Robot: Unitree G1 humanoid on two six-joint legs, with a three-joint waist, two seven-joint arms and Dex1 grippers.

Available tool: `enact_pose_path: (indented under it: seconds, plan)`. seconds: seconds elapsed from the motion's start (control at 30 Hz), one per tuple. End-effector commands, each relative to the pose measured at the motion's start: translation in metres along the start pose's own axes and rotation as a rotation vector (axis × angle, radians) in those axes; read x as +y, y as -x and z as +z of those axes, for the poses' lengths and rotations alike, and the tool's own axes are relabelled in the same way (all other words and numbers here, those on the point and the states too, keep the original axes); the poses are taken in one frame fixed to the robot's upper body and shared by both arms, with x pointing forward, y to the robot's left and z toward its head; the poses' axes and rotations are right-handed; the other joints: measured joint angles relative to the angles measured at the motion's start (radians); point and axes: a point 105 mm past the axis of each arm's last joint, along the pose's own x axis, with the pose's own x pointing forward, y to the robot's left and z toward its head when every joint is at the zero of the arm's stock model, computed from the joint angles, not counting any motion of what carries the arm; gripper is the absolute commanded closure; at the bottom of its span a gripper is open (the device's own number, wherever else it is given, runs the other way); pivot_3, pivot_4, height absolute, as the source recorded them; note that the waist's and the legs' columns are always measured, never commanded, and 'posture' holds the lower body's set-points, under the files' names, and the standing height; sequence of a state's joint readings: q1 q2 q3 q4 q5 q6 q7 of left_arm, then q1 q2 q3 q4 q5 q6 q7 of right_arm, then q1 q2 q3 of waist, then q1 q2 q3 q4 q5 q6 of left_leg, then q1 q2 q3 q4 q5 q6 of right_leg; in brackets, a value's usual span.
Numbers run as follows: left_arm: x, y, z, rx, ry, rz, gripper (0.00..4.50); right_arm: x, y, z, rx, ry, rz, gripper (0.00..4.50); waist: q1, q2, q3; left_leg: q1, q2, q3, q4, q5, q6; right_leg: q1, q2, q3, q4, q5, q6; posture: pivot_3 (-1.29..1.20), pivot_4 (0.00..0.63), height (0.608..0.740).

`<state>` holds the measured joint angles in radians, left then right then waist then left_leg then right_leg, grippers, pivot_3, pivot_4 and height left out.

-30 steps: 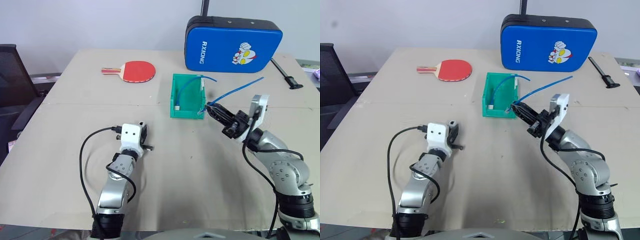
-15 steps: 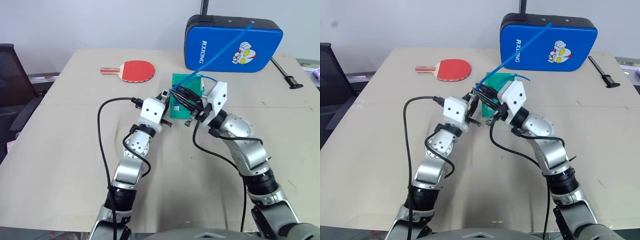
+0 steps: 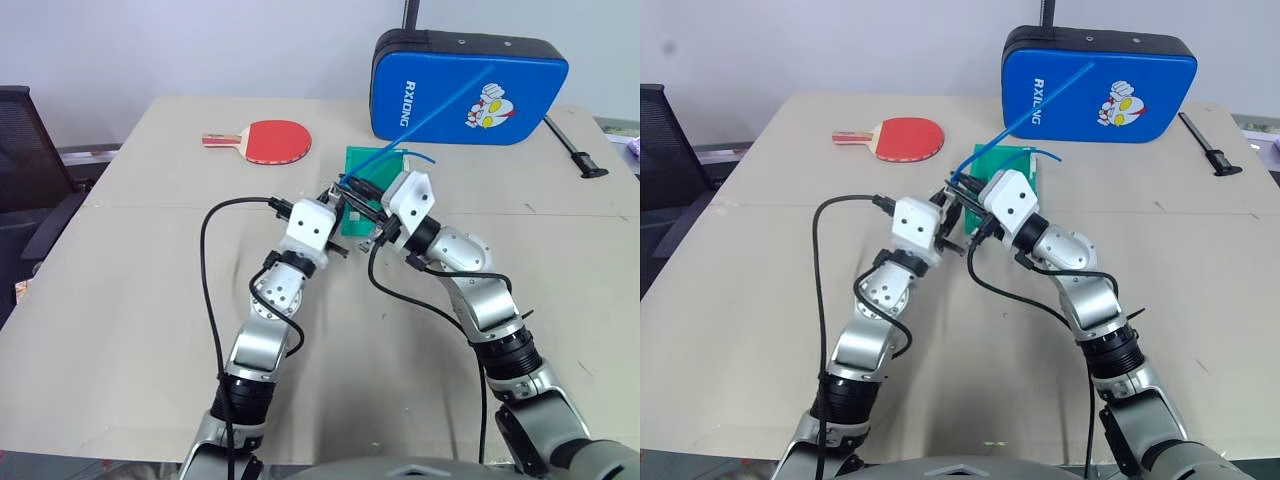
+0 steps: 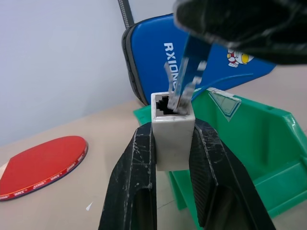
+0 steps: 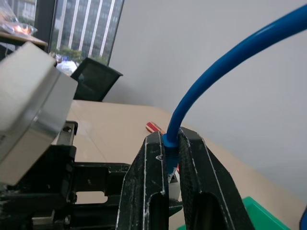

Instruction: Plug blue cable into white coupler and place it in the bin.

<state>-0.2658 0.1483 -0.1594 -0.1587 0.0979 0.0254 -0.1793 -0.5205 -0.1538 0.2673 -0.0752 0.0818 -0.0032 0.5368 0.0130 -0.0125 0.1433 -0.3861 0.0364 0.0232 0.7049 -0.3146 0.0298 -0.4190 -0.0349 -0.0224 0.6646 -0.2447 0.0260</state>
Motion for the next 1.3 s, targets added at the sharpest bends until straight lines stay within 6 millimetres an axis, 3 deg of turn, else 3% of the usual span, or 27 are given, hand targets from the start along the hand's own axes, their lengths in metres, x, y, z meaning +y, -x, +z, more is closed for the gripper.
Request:
enact_pose_path:
  seconds: [0.03, 0.33, 0.57, 0.67, 0.8, 0.97, 1.13, 1.3]
  plan:
    - [-0.001, 0.000, 0.020, -0.078, -0.023, -0.001, 4.14, 0.000, -0.003, 0.005, -0.002, 0.044, 0.014, 4.50, 0.000, 0.000, 0.000, 0.000, 0.000, 0.000, 0.000, 0.000, 0.000, 0.000, 0.000, 0.000, 0.000, 0.000, 0.000, 0.00, 0.150, 0.681]
    - [-0.004, 0.002, 0.017, -0.068, -0.023, 0.005, 4.14, 0.017, 0.006, -0.034, 0.265, 0.090, 0.157, 4.50, 0.001, 0.000, 0.000, 0.000, 0.000, 0.000, 0.000, -0.001, 0.002, 0.000, 0.000, 0.000, 0.000, 0.000, 0.000, 0.00, 0.150, 0.681]
    - [-0.009, 0.000, 0.023, -0.097, -0.061, -0.021, 4.14, 0.020, 0.003, -0.047, 0.398, 0.035, 0.160, 4.50, 0.000, 0.000, 0.000, 0.000, 0.000, -0.001, 0.000, -0.001, 0.002, 0.000, 0.000, -0.001, 0.000, 0.000, 0.000, 0.00, 0.150, 0.681]
    - [-0.012, 0.000, 0.029, -0.125, -0.069, -0.044, 4.14, 0.037, 0.017, -0.072, 0.559, -0.021, 0.226, 4.50, 0.000, 0.000, 0.000, 0.000, 0.000, -0.001, 0.000, -0.001, 0.002, 0.000, 0.000, -0.002, 0.000, 0.000, 0.000, 0.00, 0.150, 0.681]
    - [-0.013, 0.001, 0.030, -0.132, -0.064, -0.052, 4.14, 0.032, 0.022, -0.081, 0.647, -0.040, 0.146, 4.50, 0.000, 0.000, 0.000, -0.001, 0.000, -0.001, 0.000, -0.001, 0.002, 0.000, -0.001, -0.002, 0.000, 0.000, 0.000, 0.00, 0.150, 0.681]
    - [-0.012, 0.000, 0.028, -0.130, -0.057, -0.047, 4.14, 0.029, 0.019, -0.071, 0.580, -0.081, 0.121, 4.50, 0.001, 0.000, 0.000, -0.001, 0.000, -0.002, 0.000, -0.001, 0.002, 0.000, -0.001, -0.004, 0.000, 0.000, 0.000, 0.00, 0.150, 0.681]
    - [-0.008, 0.001, 0.024, -0.115, -0.037, -0.023, 4.14, 0.005, -0.006, -0.022, 0.226, -0.108, -0.032, 4.50, -0.001, 0.000, 0.000, -0.001, 0.000, -0.002, 0.000, -0.001, 0.002, 0.000, -0.001, -0.004, 0.000, 0.000, 0.000, 0.00, 0.150, 0.681]
    - [-0.001, 0.003, 0.019, -0.092, -0.002, 0.008, 4.14, -0.005, -0.003, -0.019, 0.169, -0.071, -0.076, 4.50, 0.000, 0.000, 0.000, -0.001, 0.000, -0.002, 0.000, -0.001, 0.002, 0.000, -0.001, -0.004, 0.000, 0.000, 0.000, 0.00, 0.150, 0.681]
